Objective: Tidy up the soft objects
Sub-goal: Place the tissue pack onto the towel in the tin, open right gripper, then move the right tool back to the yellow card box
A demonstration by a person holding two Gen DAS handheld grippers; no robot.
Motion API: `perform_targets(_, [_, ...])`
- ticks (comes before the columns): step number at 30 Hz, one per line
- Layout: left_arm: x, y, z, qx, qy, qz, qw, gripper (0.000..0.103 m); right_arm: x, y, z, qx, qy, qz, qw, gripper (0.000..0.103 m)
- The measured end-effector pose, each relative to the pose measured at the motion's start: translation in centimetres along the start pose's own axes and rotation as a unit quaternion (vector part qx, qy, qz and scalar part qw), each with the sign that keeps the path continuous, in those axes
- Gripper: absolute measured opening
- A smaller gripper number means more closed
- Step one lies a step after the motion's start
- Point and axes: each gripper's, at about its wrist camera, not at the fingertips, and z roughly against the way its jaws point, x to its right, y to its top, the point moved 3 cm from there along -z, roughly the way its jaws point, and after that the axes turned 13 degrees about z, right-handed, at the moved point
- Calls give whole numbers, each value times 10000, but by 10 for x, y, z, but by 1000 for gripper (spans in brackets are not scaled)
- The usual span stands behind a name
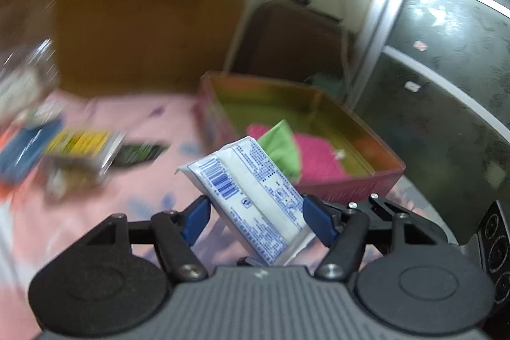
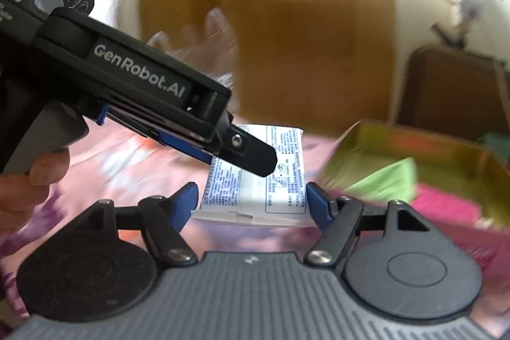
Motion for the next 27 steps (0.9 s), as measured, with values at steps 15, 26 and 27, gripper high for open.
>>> perform_targets(15, [81, 54, -143, -132, -49, -744, 9971, 83, 123, -28, -45, -267, -1625, -462, 9853, 79])
perform_targets(26, [75, 41, -183, -58, 420, -599, 9973, 83, 144, -48, -41, -389, -1865, -930, 9773, 79])
perform_targets(27, [75, 40, -179, -23, 412, -603, 9973, 83, 145, -49, -40, -361, -1881, -953, 9768, 79])
